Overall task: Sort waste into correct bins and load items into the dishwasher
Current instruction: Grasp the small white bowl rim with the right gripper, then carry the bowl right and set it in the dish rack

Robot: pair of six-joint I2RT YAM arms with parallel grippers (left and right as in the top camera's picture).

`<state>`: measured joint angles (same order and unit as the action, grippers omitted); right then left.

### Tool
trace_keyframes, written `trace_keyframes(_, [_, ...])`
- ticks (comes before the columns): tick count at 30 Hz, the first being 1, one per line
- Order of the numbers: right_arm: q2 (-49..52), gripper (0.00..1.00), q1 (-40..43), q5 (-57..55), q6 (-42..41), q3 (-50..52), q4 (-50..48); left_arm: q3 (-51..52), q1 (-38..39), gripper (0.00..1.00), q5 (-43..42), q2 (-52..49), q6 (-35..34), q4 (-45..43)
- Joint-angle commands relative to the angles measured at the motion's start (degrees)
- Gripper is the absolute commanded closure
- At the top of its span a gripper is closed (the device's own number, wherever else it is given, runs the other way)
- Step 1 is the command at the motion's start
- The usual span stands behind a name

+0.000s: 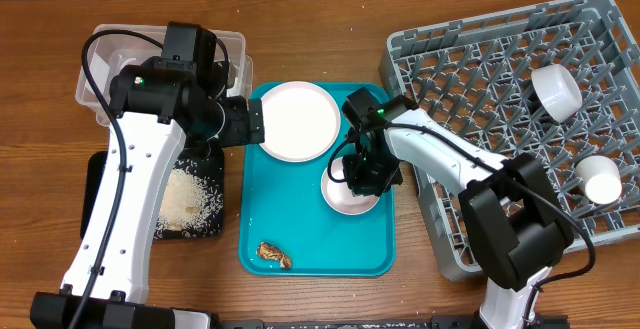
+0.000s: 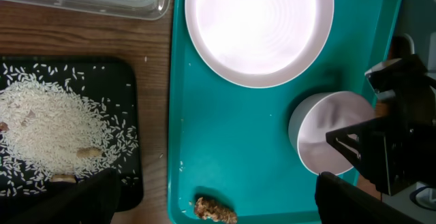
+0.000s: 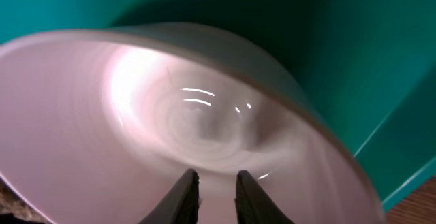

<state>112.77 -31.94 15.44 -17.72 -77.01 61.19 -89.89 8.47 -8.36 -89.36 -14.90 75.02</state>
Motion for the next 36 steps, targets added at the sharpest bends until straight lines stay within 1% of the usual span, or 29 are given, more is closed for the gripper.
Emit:
trace_keyframes(1, [-0.9,0.79,0.5,-1.0,-0.4,-1.0,0.4,-0.6,-0.2,0.07,-0.7,0.1,-0.5,-0.2])
trace_keyframes(4, [-1.6,0.79,0.9,-1.4,-0.3,-2.4,1.9,-0.6,-0.2,0.07,-0.7,0.1,-0.6,-0.2])
trace_keyframes(6, [-2.5,0.75,0.9,-1.5,-0.2,-3.8,3.1,-0.6,-0.2,0.07,-0.7,0.1,-0.5,-0.2])
trace_keyframes(8, [-3.7,0.73,0.9,-2.1,0.1,-5.3,4.5,-0.6,-0.2,0.07,-0.7,0.1,-0.5,-0.2])
trace_keyframes(12, [-7.8,0.69,0.9,-9.6,0.1,-9.1,7.8,-0.6,-0.2,0.07,-0.7,0.1,-0.5,-0.1])
trace_keyframes(14, [-8.9,0.64,1.0,-12.8,0.1,-9.3,8.0,-0.6,-0.2,0.07,-0.7,0.1,-0.5,-0.1])
trace_keyframes(16, [-9.0,0.64,1.3,-15.9,0.1,-9.2,8.4,-0.6,-0.2,0.07,-0.7,0.1,-0.5,-0.1])
trace_keyframes(20, [-8.7,0.61,2.0,-17.0,0.0,-7.1,7.5,-0.6,-0.2,0.07,-0.7,0.1,-0.5,-0.1])
trace_keyframes(24, [-8.7,0.60,2.1,-16.7,-0.2,-2.3,4.0,-0.6,-0.2,0.07,-0.7,0.1,-0.6,-0.1])
trace_keyframes(29, [-8.7,0.60,2.1,-11.1,-0.1,4.8,-3.3,-0.6,-0.2,0.07,-0.7,0.1,-0.6,-0.1])
trace_keyframes(30, [-8.7,0.60,2.1,-9.5,-0.2,6.3,-4.9,-0.6,-0.2,0.07,-0.7,0.1,-0.6,-0.1])
trace_keyframes(32, [-8.7,0.66,2.1,-7.8,-0.2,7.7,-6.4,-0.6,-0.2,0.07,-0.7,0.1,-0.6,-0.1])
trace_keyframes(34, [-8.7,0.78,2.1,-7.7,-0.1,7.8,-6.4,-0.6,-0.2,0.07,-0.7,0.1,-0.6,-0.1])
trace_keyframes(35, [-8.8,0.86,2.1,-7.7,-0.2,7.7,-6.4,-0.6,-0.2,0.07,-0.7,0.1,-0.6,0.0])
trace_keyframes(36, [-8.9,0.89,2.1,-7.6,-0.2,7.5,-6.1,-0.6,-0.2,0.07,-0.7,0.1,-0.6,0.0])
